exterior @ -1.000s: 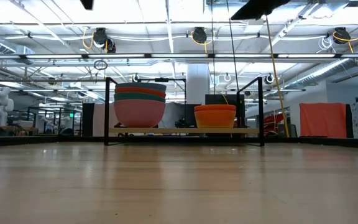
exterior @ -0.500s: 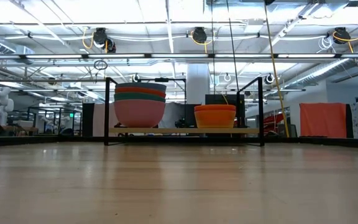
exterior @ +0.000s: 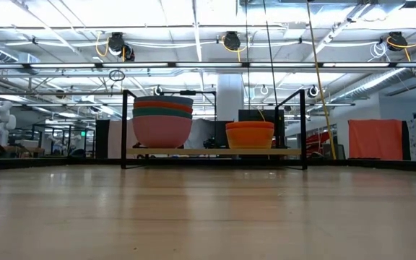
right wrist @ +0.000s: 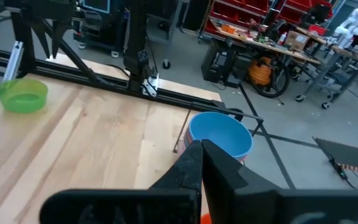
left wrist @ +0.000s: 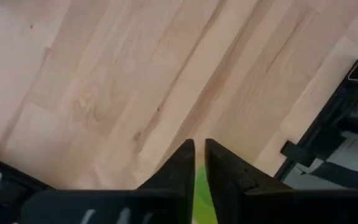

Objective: Place and stack bowls onto a shelf
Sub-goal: Stack the green bowl on top of the orange bowl on the shelf

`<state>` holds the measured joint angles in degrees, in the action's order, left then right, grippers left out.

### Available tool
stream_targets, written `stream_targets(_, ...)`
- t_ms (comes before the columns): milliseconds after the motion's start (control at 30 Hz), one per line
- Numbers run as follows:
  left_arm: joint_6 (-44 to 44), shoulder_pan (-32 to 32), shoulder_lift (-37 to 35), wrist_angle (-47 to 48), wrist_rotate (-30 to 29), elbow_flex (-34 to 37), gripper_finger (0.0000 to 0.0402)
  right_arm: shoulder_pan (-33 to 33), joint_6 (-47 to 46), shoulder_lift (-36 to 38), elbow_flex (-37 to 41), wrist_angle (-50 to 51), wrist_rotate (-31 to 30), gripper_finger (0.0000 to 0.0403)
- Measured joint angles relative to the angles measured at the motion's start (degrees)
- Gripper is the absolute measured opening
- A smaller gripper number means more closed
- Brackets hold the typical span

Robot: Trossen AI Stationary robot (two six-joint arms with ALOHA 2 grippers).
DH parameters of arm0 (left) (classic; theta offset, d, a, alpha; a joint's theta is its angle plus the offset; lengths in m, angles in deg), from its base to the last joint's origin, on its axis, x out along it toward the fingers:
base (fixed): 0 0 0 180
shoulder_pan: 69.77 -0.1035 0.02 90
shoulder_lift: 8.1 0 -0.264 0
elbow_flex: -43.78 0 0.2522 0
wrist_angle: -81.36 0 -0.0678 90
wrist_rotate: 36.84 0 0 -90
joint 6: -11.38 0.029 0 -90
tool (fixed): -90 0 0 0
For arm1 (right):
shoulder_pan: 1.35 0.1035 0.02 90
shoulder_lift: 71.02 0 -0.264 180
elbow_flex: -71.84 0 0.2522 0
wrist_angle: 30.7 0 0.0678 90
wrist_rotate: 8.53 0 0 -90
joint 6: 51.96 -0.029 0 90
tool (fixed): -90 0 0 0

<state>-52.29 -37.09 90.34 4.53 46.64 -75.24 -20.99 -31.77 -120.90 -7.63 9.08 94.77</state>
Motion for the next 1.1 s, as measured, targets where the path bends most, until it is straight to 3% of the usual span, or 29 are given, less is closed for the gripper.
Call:
stream_targets(133, -8.27, 1.50, 0.61, -0.03, 0.68, 2.02, 0.0073, 0.77, 0.11, 0.02, 0.00, 0.00, 0.00, 0.0000)
stream_targets(267, -24.28, 2.73, 0.50, -2.56, 4.24, 7.58, 0.0089, 1.08, 0.25, 0.02, 0.00, -0.02, -0.02, 0.0000)
stream_targets(467, -41.53, 5.60, 0.59, -17.42, 11.15, 16.78, 0.0092, 1.08, 0.43, 0.02, 0.00, -0.02, -0.02, 0.0000)
stream_targets(767, -50.13, 8.95, 0.61, -45.99, 11.25, 28.10, 0.0093, 1.07, 0.44, 0.02, 0.00, -0.02, -0.02, 0.0000)
stream_targets(1100, -59.51, 14.72, 0.61, -42.00, 11.04, 30.17, 0.0093, 1.05, 0.44, 0.02, 0.00, -0.02, -0.02, 0.0000)
